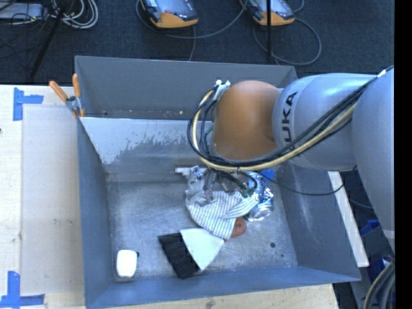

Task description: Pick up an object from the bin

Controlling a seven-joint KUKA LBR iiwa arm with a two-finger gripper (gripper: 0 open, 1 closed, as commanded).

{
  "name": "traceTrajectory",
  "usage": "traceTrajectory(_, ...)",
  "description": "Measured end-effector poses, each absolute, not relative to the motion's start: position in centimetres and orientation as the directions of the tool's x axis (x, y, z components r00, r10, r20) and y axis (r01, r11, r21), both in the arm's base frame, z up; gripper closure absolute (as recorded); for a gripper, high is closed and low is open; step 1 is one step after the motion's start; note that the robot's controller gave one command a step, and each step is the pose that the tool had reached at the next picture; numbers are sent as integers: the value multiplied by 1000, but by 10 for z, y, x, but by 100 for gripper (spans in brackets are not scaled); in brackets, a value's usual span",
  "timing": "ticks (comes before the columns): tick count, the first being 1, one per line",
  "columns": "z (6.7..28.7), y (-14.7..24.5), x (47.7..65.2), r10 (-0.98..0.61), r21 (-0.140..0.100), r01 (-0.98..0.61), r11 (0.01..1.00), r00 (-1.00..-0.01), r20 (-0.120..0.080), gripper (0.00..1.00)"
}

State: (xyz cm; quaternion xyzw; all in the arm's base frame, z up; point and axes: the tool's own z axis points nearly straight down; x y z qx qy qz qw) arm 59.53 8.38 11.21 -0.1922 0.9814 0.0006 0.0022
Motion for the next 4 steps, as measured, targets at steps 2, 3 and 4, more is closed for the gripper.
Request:
traceTrajectory(2, 113, 85, 589, -390, 1, -390, 921, -921, 3, 100)
traceTrajectory(3, 80, 74, 577, -148, 1, -148, 989, -989, -13, 0)
traceTrajectory(4, 80, 75, 577, -148, 1, -148, 989, -989, -13, 0)
